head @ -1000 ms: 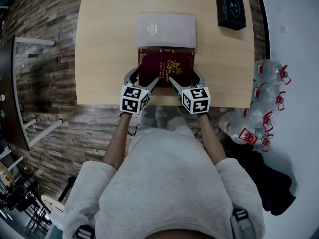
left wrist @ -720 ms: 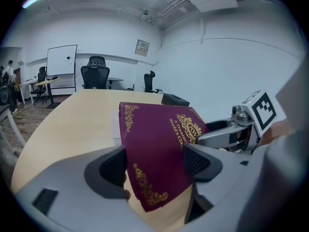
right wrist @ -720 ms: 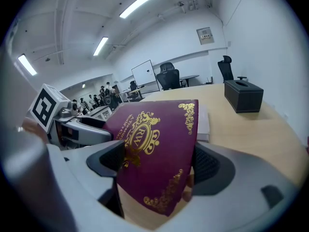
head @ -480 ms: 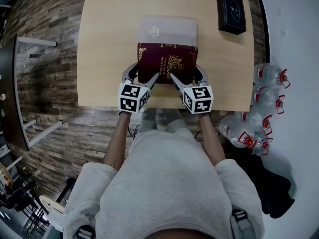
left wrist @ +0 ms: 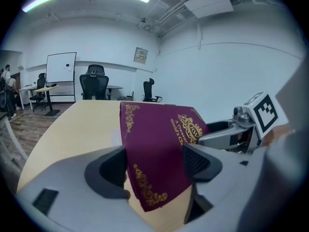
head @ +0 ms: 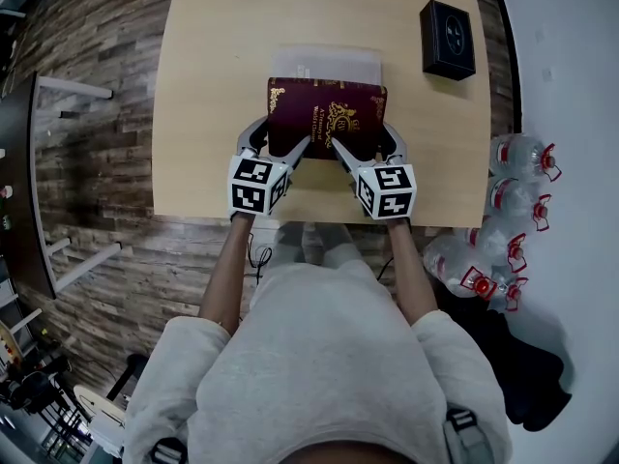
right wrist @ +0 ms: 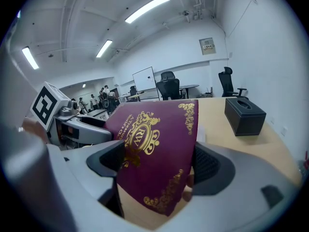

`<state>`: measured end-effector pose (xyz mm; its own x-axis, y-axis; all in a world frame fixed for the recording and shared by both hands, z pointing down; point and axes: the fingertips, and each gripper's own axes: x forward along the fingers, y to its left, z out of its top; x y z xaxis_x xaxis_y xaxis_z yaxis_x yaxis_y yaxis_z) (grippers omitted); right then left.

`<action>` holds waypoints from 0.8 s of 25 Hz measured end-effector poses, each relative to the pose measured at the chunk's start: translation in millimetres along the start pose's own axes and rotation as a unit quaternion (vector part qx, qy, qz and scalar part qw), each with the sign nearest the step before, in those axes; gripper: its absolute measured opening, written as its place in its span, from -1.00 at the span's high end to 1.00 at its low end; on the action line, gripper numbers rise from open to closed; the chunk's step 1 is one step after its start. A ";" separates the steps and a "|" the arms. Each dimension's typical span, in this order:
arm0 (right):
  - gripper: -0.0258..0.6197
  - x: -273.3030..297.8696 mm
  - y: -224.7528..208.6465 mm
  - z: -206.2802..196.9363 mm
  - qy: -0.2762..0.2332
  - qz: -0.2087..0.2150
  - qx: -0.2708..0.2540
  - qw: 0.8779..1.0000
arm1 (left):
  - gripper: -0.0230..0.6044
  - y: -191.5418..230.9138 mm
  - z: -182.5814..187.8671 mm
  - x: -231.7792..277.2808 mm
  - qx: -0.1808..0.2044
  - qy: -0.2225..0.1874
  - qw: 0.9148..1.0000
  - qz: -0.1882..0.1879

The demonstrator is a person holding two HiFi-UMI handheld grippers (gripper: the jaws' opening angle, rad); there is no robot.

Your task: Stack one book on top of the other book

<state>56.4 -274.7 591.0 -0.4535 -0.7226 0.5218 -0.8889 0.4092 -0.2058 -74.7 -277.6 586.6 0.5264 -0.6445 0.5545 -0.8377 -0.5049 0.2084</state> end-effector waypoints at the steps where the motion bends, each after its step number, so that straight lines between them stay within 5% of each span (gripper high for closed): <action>1: -0.41 2.8 -1.4 2.1 0.000 -0.001 0.000 1.000 | -0.23 2.2 2.6 2.4 0.000 0.000 1.000 0.000; 20: -0.41 67.0 -42.6 26.4 0.029 -0.007 0.011 0.999 | -0.23 41.6 29.9 68.5 -0.014 0.020 1.000 -0.006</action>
<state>62.3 -355.3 612.9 -0.4374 -0.6940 0.5719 -0.8965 0.3867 -0.2163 -69.2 -359.9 609.2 0.5301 -0.6157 0.5830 -0.8358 -0.4954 0.2367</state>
